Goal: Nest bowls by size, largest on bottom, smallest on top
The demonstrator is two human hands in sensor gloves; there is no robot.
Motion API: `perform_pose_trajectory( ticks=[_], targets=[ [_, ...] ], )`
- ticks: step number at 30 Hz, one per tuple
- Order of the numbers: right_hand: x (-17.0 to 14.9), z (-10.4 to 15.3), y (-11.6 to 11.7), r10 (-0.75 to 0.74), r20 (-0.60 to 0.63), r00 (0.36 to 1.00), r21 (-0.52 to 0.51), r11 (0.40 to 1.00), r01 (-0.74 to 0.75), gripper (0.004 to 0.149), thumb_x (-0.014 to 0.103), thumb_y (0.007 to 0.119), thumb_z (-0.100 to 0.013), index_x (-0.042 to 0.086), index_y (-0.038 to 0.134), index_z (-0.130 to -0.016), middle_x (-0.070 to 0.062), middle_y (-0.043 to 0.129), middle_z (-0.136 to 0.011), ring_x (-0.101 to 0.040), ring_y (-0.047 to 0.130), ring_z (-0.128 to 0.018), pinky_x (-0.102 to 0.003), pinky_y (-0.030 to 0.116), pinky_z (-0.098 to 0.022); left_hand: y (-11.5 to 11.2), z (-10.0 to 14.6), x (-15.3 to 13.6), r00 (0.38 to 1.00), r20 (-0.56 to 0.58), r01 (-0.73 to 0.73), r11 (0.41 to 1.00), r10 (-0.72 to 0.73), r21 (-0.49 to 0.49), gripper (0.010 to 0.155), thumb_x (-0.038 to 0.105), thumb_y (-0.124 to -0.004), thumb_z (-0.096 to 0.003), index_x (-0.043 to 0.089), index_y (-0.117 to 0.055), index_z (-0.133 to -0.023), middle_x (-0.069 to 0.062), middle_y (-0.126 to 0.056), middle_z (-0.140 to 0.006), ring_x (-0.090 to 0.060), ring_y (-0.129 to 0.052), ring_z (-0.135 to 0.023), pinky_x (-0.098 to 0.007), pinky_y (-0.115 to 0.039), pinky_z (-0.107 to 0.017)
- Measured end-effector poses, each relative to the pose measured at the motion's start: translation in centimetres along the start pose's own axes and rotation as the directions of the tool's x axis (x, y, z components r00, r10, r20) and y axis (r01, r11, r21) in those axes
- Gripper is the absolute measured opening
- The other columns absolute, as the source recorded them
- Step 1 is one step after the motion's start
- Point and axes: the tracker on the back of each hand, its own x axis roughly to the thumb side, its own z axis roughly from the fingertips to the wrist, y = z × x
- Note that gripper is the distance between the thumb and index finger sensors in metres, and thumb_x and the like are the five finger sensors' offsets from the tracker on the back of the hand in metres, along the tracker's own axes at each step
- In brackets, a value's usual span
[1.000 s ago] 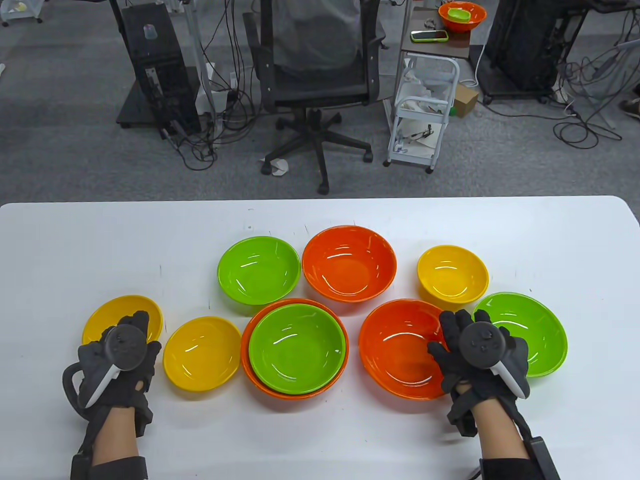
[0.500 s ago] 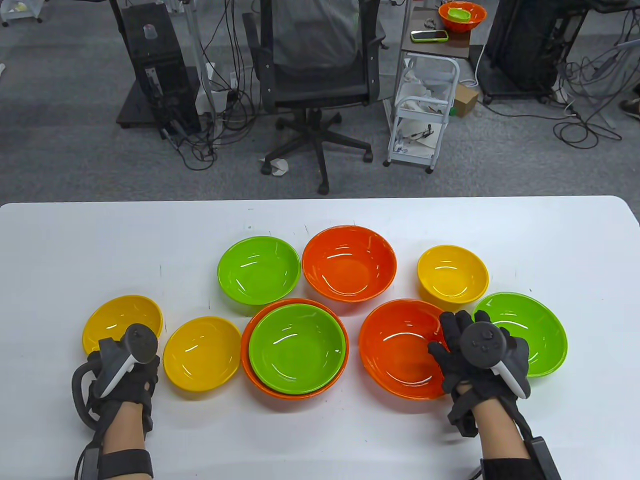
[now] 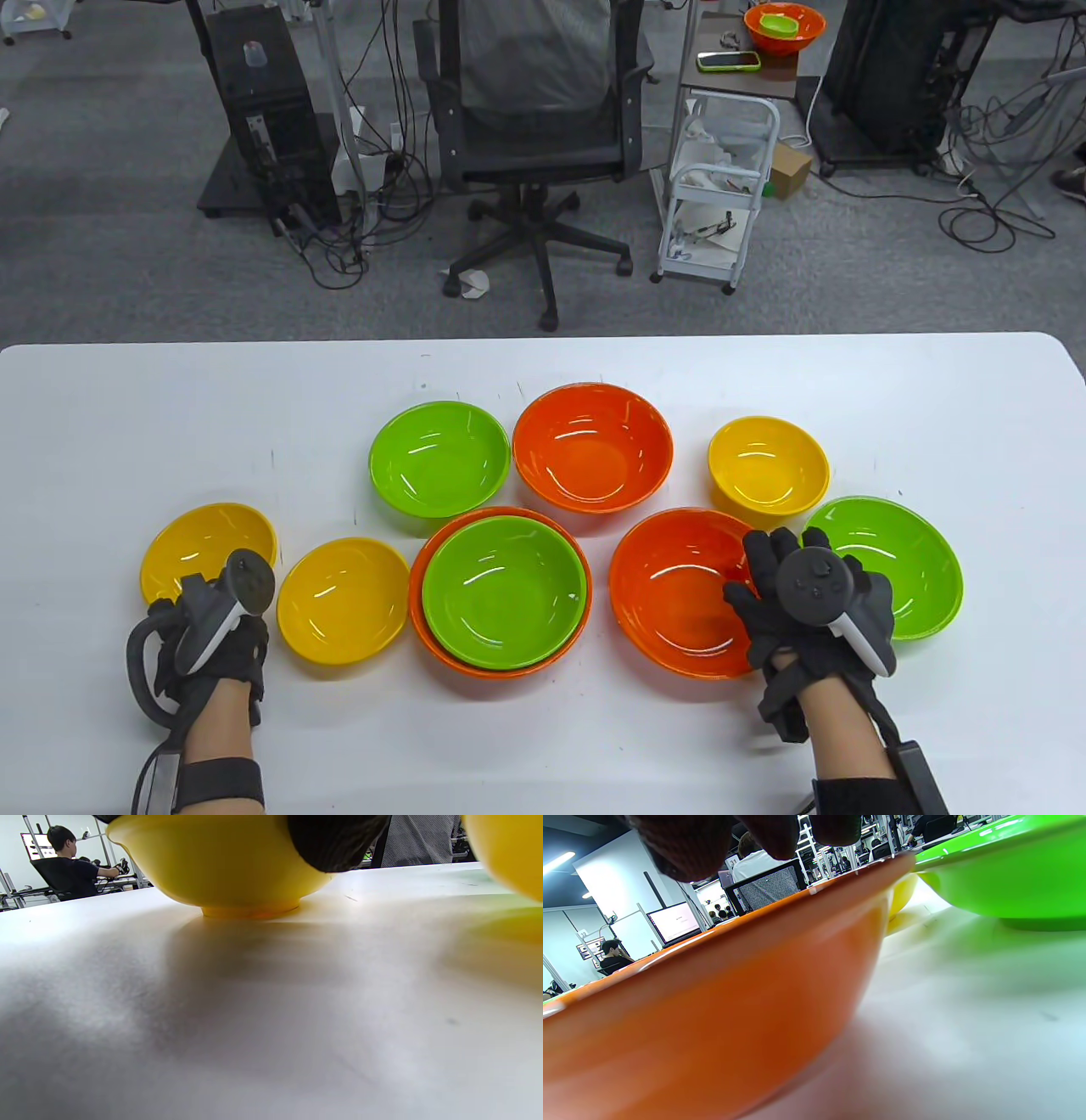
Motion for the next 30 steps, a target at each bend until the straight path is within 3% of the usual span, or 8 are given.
perform_pose_trajectory(
  ticks=[17,30],
  targets=[
    [0.0,0.0,0.0,0.005,-0.003,1.000,-0.004,1.000,-0.005,0.070,0.043,0.074,-0.050,0.014,0.051,-0.109,-0.021,0.040,-0.115,-0.051,0.016,-0.104,-0.075,0.010,-0.065,1.9,1.1,0.1,0.997,0.007,-0.077,0.980,0.077,0.183,0.046,0.038,-0.077,-0.0506,0.031,-0.079,-0.096,-0.001,-0.088,-0.089,-0.031,-0.086,-0.088,-0.059,-0.059,-0.076],
    [0.0,0.0,0.1,0.012,-0.013,1.000,0.001,1.000,-0.012,0.069,0.042,0.074,-0.050,0.014,0.052,-0.109,-0.021,0.040,-0.115,-0.051,0.015,-0.104,-0.075,0.010,-0.065,4.3,3.7,3.2,0.980,0.195,-0.119,0.927,0.052,0.355,0.045,0.037,-0.078,-0.0496,0.032,-0.080,-0.094,0.000,-0.088,-0.090,-0.030,-0.086,-0.089,-0.060,-0.058,-0.077]
  ],
)
